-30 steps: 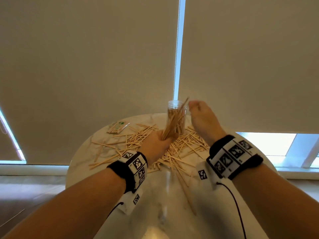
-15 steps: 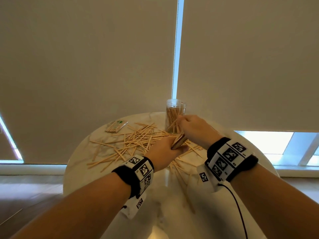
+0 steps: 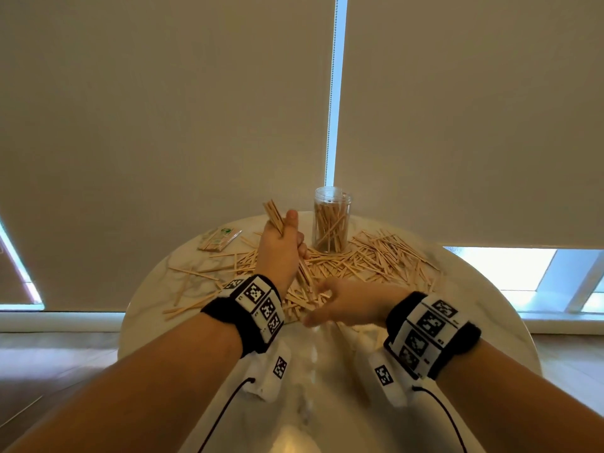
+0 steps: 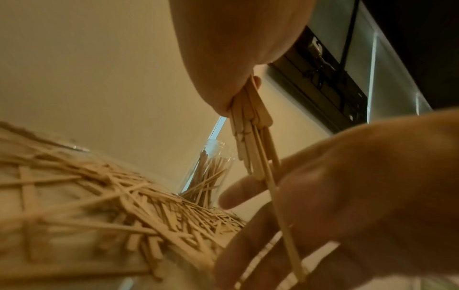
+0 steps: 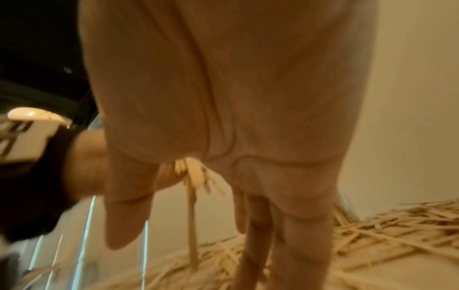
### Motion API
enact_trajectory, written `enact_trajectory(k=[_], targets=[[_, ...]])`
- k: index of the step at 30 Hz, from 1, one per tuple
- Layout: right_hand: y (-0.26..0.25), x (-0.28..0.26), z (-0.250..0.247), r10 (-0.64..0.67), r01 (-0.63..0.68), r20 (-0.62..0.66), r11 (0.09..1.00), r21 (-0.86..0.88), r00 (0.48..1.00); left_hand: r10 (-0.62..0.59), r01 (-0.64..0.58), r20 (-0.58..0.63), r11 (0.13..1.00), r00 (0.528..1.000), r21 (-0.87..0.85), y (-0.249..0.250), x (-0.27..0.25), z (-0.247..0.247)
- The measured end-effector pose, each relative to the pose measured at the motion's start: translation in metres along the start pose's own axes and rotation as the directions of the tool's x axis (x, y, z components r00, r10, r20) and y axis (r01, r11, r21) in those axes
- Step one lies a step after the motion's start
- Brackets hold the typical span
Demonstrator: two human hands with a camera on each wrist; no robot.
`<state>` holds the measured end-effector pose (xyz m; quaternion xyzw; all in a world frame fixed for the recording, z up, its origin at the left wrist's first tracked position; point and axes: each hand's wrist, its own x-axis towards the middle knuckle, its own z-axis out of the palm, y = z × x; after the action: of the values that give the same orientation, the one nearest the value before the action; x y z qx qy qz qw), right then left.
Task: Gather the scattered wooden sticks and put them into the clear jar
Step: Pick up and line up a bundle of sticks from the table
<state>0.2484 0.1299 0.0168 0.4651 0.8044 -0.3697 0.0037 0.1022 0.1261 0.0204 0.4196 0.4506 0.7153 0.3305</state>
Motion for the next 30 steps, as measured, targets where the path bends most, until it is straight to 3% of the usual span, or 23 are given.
enact_trajectory(k=[2, 6, 9, 13, 17, 22, 26, 30], targets=[[-0.003, 0.003, 0.013, -0.014, 0.013, 0.006, 0.987, 0.160, 1.000, -0.033, 0.030, -0.026, 0.996, 0.999, -0.085, -0.002, -0.002, 0.004], [-0.012, 0.007, 0.014, -0.114, 0.192, -0.182, 0.847, 0.495, 0.977, -0.076, 0.077, 0.017, 0.995, 0.997, -0.069, -0.009, -0.011, 0.011], [-0.016, 0.003, 0.011, -0.119, 0.200, -0.192, 0.846, 0.494, 0.974, -0.067, 0.066, -0.005, 0.994, 0.998, -0.087, -0.005, -0.010, 0.011], [-0.010, -0.004, 0.012, -0.001, 0.025, -0.053, 0.893, 0.450, 0.999, -0.065, 0.051, -0.061, 0.979, 0.996, -0.196, 0.002, -0.001, 0.007], [-0.011, 0.001, 0.013, -0.065, 0.148, -0.159, 0.793, 0.591, 0.985, -0.109, 0.106, -0.020, 0.987, 0.994, -0.117, -0.003, -0.010, 0.013], [-0.015, 0.001, 0.011, -0.113, 0.236, -0.304, 0.883, 0.407, 0.946, -0.106, 0.106, -0.026, 0.994, 0.994, 0.004, 0.000, -0.011, 0.013], [-0.022, -0.003, 0.011, -0.243, 0.320, -0.367, 0.933, 0.166, 0.898, -0.134, 0.133, 0.029, 0.990, 0.990, 0.037, -0.001, -0.016, 0.017], [-0.021, 0.001, 0.010, -0.264, 0.275, -0.437, 0.961, -0.039, 0.860, -0.224, 0.229, 0.074, 0.972, 0.972, -0.058, 0.001, -0.016, 0.015]])
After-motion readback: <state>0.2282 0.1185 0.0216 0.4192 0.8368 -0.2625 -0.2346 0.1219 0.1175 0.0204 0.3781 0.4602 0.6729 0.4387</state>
